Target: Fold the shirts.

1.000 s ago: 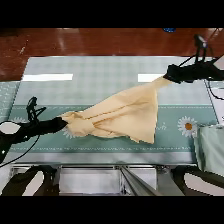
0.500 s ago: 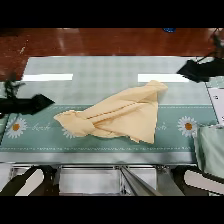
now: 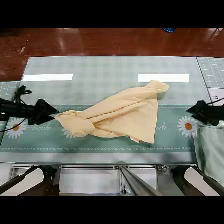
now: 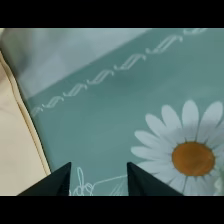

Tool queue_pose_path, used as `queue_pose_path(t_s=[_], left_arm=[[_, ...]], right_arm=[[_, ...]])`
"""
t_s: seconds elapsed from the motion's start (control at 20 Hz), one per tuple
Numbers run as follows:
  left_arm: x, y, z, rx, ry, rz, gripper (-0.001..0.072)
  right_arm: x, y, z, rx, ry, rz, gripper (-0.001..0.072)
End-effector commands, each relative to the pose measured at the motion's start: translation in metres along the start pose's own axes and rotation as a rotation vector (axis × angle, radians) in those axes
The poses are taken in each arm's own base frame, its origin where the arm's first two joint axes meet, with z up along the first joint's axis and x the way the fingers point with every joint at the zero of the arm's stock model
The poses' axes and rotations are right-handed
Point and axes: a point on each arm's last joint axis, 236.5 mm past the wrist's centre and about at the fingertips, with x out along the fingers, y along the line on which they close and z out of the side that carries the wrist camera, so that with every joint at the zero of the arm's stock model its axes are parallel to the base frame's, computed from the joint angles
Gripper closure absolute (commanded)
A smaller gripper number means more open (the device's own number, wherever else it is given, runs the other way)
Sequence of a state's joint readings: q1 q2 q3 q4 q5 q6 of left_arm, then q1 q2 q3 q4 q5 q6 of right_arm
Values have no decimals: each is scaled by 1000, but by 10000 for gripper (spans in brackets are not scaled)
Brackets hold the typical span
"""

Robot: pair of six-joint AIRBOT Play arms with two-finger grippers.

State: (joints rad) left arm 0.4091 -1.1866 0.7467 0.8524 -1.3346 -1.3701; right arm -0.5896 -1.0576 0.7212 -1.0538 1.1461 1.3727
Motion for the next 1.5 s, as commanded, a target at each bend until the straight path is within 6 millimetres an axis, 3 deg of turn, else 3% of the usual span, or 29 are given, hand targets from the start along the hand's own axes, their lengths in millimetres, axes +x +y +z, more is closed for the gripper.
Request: queue_pose_path(t_s=[0.0,0.2,0.3,0.35,0.55,0.85,0.9,1.0,1.05,1.15,1.25,1.35,1.45], left_arm=[[36,8,-12,-72,130,-10,201],[63,8,-24,-80,227,-12,231],[69,8,-24,-46,229,-6,588],[69,7,-23,-25,226,-8,639],[68,5,-19,11,213,-11,639],[67,5,-19,26,210,-13,639],[67,5,-19,28,209,-13,639],[66,4,-18,40,205,-14,639],[65,1,-16,46,196,-20,639],[51,-26,2,77,128,-78,641],[15,-85,32,155,-13,-207,646],[-44,-154,54,279,-179,-331,646],[-108,-214,57,438,-335,-388,646]], right_arm=[[27,-7,-50,36,106,46,307],[45,1,-87,-10,207,52,307],[53,10,-107,-64,269,50,307],[56,14,-116,-70,294,51,307],[67,51,-145,-144,367,110,307],[105,85,-170,-127,436,159,308],[110,92,-173,-130,440,175,342],[110,118,-172,-193,433,255,607],[105,136,-165,-246,413,306,689],[82,171,-143,-334,385,373,690],[43,211,-102,-452,272,407,690],[-18,255,-49,-564,76,413,691],[-99,299,-6,-670,-148,424,691]])
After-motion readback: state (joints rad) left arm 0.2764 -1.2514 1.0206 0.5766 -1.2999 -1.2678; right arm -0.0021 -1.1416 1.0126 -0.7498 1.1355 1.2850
